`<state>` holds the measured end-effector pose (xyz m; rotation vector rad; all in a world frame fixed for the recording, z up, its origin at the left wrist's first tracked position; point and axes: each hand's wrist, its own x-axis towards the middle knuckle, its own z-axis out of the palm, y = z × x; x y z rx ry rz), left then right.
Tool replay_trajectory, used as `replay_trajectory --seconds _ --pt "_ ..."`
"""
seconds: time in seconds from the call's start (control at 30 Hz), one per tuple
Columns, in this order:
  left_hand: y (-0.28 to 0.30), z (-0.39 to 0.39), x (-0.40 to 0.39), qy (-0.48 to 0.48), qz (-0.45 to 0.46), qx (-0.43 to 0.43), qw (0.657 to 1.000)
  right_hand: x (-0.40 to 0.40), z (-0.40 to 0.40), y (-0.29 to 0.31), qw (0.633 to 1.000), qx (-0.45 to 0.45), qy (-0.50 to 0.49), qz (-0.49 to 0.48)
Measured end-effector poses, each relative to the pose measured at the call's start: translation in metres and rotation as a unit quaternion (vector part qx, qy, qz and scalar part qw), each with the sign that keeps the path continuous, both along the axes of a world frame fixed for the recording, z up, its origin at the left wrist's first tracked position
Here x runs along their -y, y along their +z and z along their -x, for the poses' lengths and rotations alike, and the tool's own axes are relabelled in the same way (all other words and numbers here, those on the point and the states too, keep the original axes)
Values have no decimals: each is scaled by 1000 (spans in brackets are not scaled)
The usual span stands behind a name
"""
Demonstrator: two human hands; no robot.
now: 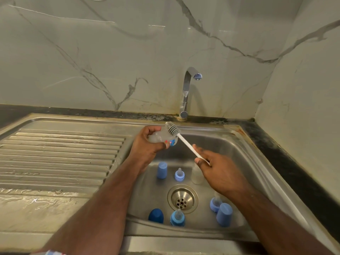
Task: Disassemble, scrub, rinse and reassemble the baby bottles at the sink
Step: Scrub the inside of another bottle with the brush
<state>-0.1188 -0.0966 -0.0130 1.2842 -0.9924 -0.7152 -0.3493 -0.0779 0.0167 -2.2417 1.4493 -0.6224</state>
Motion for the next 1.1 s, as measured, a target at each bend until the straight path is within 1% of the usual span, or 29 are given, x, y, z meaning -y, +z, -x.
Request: replay_trajectory --seconds 0.13,0.27,0.37,0.43,0.47,0.57,0.67,0.73,0.9,1.03,1.1 --pt "0 0 0 16 14 12 1000 -9 -3 -2 999 0 40 1" --pt "-1 0 -1 12 4 18 1000 4 1 -1 1000 -5 -13 -3" --pt "-1 -1 0 13 5 12 1000 -2 2 -2 1000 14 9 -17" --pt "-1 -1 -1 16 2 9 1000 -6 0 -2 999 11 28 -20" --pt "-1 -1 -1 10 -4 6 1000 -3 1 -2 1000 6 21 -16" --pt "1 2 -3 -13 -17 -19 1000 6 4 0 1000 2 -19 -12" --pt "4 1 -4 -16 -26 -59 998 -2 5 -1 1000 18 8 -21" --pt "5 1 -4 -25 -23 -87 996 -6 2 -2 999 11 25 -20" --pt "7 6 -7 -50 -26 -129 990 4 1 -4 1000 15 -3 -14" --pt "7 4 -6 -69 -23 -205 976 0 3 -4 999 35 4 -13" --pt "8 4 -7 -78 -27 -207 975 1 4 -4 999 29 3 -14"
